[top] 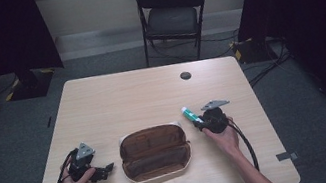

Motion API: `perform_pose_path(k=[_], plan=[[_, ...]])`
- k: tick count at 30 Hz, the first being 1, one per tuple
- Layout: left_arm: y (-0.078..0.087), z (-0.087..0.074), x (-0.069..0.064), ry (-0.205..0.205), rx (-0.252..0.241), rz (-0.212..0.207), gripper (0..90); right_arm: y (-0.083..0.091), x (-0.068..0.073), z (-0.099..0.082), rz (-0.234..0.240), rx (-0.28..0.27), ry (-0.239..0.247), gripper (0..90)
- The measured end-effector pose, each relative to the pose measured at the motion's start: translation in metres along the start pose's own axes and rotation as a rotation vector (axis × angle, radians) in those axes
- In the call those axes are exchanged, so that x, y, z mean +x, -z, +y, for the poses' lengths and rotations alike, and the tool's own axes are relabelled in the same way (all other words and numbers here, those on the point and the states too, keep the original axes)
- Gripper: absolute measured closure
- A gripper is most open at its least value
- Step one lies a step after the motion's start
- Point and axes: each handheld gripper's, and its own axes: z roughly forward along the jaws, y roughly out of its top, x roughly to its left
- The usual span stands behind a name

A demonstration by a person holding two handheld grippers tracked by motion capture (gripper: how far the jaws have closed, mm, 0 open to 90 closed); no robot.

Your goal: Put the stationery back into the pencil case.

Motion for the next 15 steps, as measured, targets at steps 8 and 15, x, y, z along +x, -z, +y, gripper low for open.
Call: perform_pose_path(k=[8, 15], plan=[[0.0, 0.0, 0.001, 0.003, -0.003, 0.002, 0.0, 0.014, -0.002, 0.008, 0.033, -0.057, -0.02, 65.6], [0.0, 0.0, 0.002, 0.005, -0.003, 0.003, 0.0, 0.027, 0.001, 0.014, 0.076, -0.12, -0.046, 65.6]])
